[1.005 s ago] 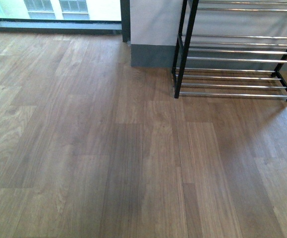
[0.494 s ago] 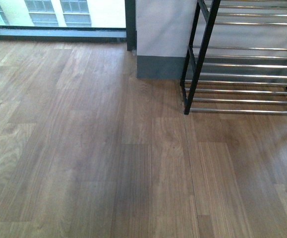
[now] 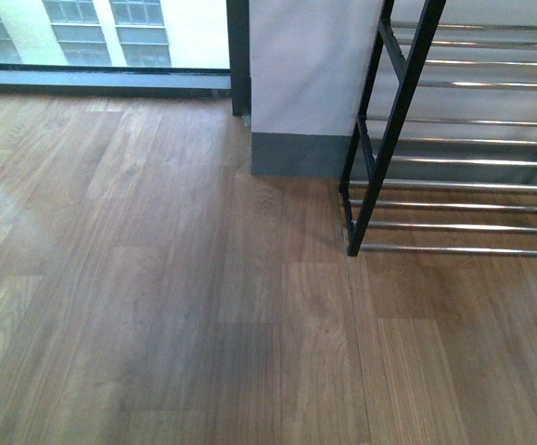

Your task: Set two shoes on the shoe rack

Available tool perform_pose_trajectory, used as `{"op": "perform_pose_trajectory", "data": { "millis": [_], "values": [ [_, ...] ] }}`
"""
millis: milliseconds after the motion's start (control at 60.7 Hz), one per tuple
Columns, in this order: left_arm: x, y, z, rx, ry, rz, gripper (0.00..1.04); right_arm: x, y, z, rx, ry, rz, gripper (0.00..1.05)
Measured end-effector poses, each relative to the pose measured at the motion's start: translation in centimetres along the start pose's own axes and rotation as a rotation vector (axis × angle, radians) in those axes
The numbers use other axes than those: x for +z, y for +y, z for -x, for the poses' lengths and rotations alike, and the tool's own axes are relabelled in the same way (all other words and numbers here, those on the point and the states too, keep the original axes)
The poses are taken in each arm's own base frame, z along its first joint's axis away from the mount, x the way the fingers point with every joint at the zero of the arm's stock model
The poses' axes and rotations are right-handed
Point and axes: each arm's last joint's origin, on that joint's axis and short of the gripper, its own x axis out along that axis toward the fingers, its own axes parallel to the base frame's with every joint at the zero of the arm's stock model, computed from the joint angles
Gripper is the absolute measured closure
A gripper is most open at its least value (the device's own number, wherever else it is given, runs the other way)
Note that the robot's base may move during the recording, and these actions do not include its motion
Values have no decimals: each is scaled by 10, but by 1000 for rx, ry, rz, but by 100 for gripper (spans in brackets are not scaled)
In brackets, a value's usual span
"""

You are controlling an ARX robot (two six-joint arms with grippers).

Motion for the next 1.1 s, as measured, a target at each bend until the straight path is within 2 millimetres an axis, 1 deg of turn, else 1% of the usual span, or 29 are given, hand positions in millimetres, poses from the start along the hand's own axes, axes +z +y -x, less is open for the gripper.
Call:
{"op": "perform_pose_trajectory", "data": {
  "millis": [1104],
  "values": [
    [0, 0, 0, -2, -1, 0, 103, 0, 0, 0, -6, 2, 0, 103]
  ]
}}
